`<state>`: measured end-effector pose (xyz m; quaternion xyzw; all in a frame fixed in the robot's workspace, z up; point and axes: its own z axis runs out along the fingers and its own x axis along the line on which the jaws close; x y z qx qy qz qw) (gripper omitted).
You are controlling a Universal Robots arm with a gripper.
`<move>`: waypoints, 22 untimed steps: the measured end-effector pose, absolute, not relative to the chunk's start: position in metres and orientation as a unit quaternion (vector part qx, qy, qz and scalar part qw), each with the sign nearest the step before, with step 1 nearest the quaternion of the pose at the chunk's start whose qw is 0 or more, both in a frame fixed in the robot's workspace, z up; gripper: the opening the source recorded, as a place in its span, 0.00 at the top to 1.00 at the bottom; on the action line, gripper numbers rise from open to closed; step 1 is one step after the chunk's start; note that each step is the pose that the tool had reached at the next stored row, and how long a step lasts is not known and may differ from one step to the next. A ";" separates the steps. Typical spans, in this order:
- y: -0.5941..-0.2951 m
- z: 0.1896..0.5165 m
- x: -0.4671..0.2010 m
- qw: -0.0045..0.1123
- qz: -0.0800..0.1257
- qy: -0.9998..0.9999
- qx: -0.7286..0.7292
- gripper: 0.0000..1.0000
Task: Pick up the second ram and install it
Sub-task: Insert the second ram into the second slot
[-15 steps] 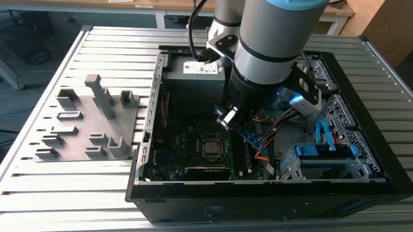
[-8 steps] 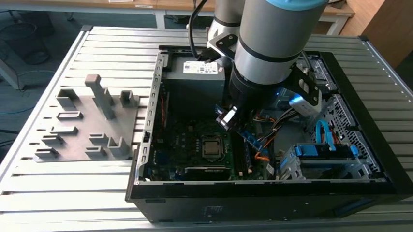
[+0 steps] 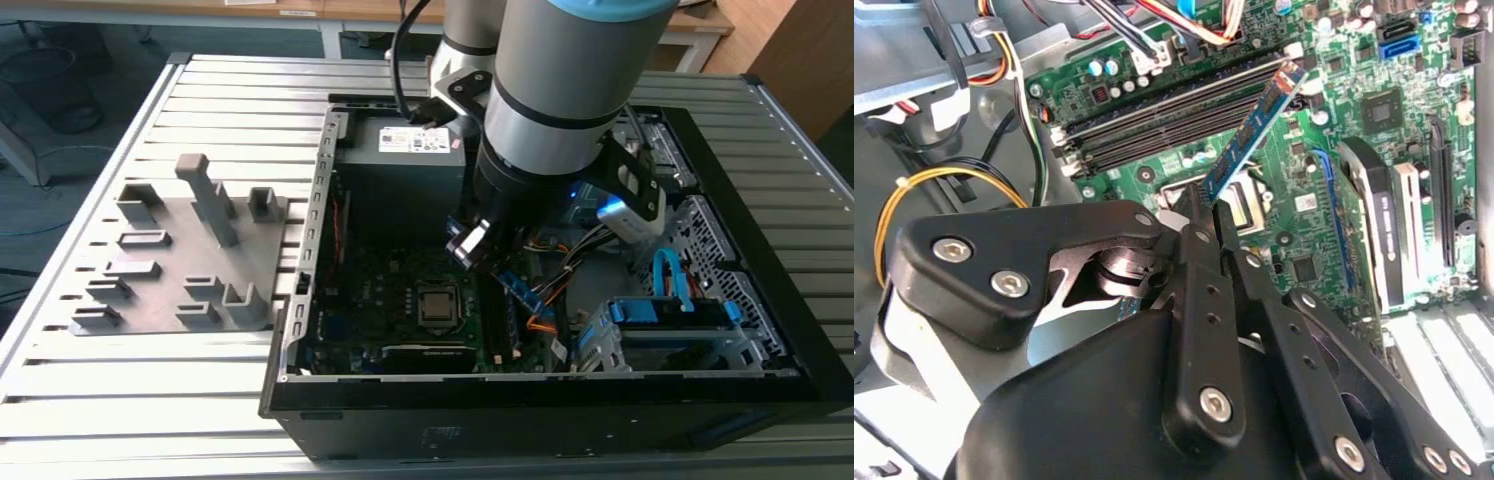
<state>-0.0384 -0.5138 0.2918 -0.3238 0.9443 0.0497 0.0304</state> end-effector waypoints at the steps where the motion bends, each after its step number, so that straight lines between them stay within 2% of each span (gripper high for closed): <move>1: -0.514 0.292 -0.038 0.030 0.050 0.945 -0.323 0.87; 22: -0.514 0.291 -0.038 0.033 0.048 0.961 -0.270 0.87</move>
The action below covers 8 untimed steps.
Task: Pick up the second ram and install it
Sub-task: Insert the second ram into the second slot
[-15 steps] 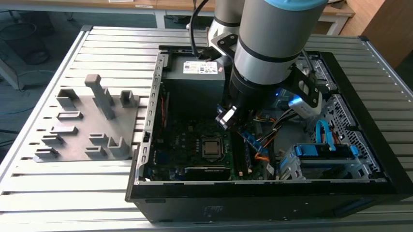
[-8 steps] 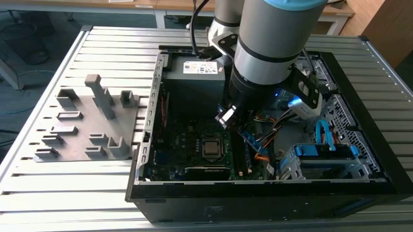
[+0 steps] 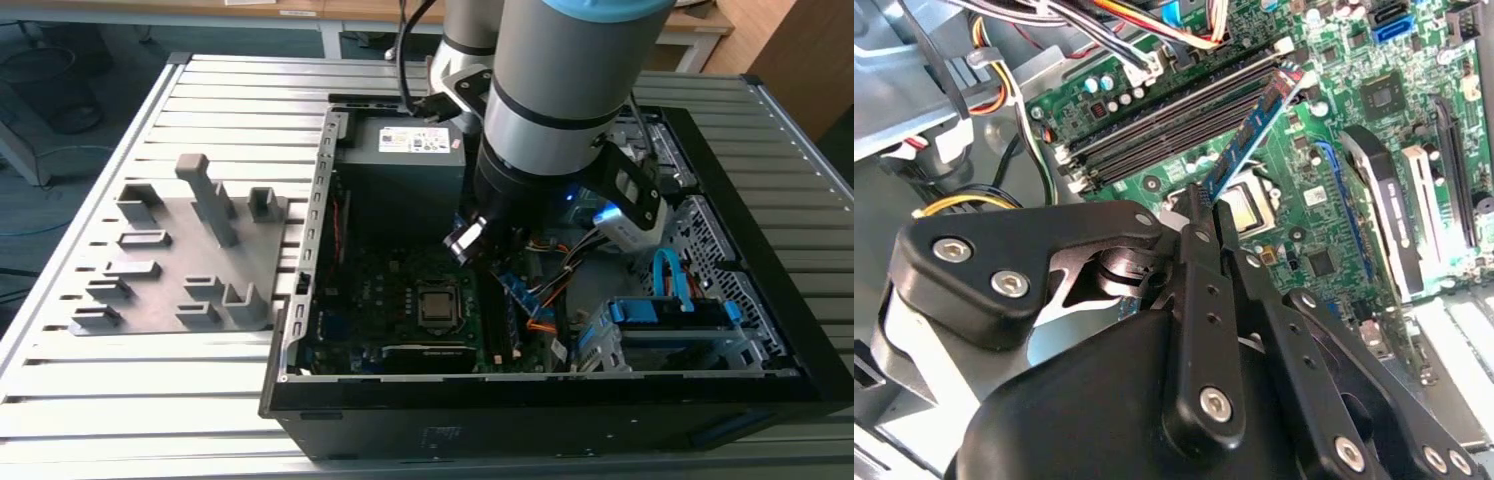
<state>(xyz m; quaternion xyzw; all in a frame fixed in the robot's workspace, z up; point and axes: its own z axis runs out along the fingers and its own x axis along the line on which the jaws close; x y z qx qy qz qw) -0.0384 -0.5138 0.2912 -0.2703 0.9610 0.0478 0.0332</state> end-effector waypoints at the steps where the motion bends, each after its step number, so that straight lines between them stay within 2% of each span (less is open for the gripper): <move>1: -0.514 0.291 -0.038 0.033 0.048 0.962 -0.266 0.87; 8: -0.514 0.291 -0.038 0.035 0.047 0.969 -0.240 0.87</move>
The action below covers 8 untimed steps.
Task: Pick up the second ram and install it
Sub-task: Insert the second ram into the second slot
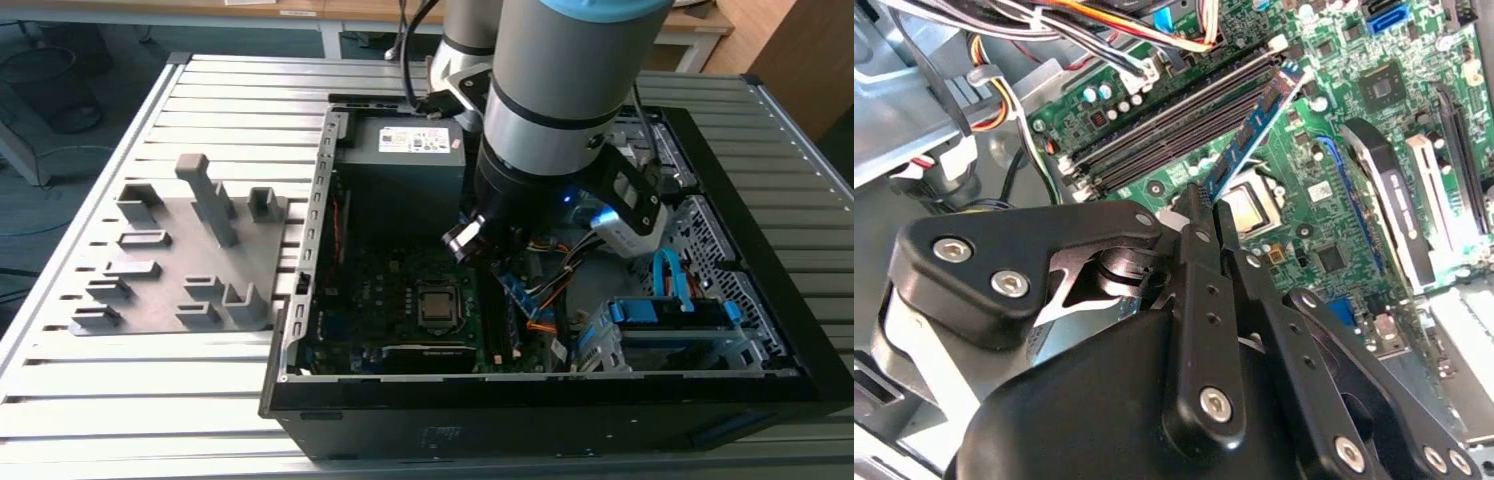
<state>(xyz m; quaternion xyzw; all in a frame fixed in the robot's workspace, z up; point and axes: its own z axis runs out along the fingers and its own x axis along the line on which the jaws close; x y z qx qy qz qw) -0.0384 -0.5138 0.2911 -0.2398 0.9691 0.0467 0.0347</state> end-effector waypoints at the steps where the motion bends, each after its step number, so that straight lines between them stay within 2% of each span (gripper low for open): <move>1: -0.514 0.291 -0.038 0.035 0.047 0.970 -0.236 0.87; 8: -0.514 0.291 -0.038 0.036 0.046 0.975 -0.212 0.87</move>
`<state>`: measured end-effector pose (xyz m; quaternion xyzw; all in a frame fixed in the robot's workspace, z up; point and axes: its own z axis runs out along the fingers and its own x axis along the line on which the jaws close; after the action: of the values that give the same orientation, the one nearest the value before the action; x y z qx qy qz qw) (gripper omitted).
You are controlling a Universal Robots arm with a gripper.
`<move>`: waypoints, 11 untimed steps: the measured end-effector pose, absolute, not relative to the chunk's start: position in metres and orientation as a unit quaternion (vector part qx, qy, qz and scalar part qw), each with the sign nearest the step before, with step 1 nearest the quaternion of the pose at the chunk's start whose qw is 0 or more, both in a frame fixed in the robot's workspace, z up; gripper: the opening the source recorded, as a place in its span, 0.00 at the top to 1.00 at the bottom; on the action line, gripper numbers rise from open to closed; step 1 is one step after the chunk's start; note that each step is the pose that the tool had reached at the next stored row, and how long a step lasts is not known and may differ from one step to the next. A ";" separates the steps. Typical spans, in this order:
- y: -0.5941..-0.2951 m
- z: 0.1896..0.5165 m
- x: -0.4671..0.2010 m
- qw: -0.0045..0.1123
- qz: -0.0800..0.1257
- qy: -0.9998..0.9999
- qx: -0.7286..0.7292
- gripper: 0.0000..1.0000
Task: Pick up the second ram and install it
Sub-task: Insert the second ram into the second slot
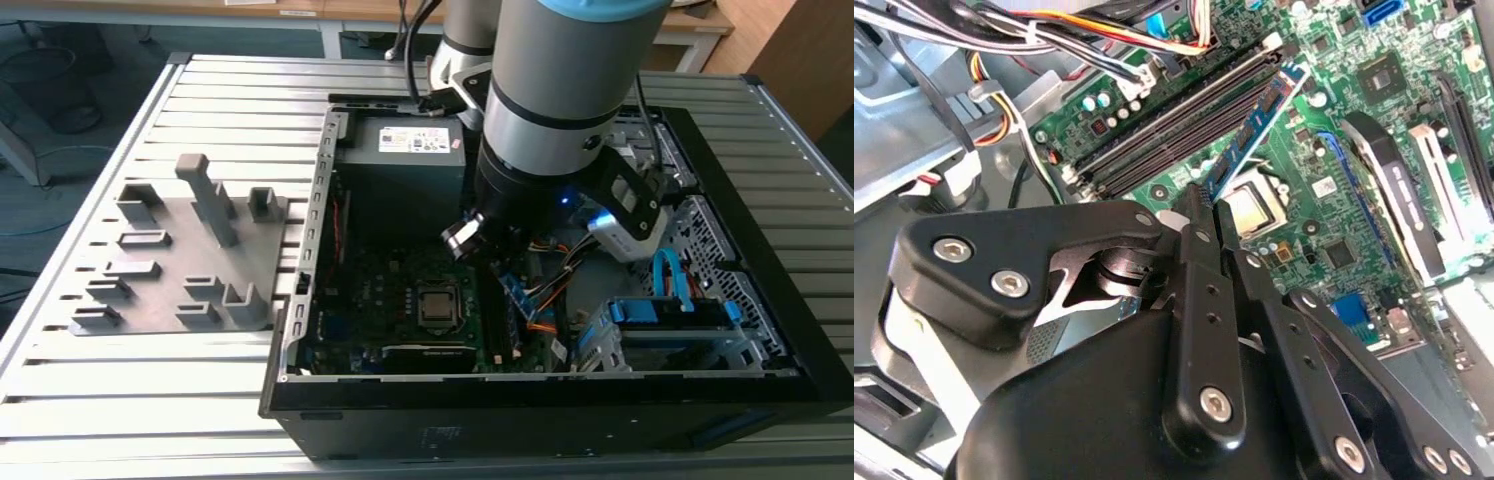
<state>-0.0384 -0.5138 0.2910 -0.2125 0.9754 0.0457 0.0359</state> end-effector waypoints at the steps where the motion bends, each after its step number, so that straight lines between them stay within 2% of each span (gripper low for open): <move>1: -0.514 0.291 -0.038 0.036 0.046 0.976 -0.209 0.87; 11: -0.514 0.291 -0.038 0.037 0.045 0.982 -0.180 0.87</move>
<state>-0.0384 -0.5138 0.2909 -0.1801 0.9819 0.0445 0.0374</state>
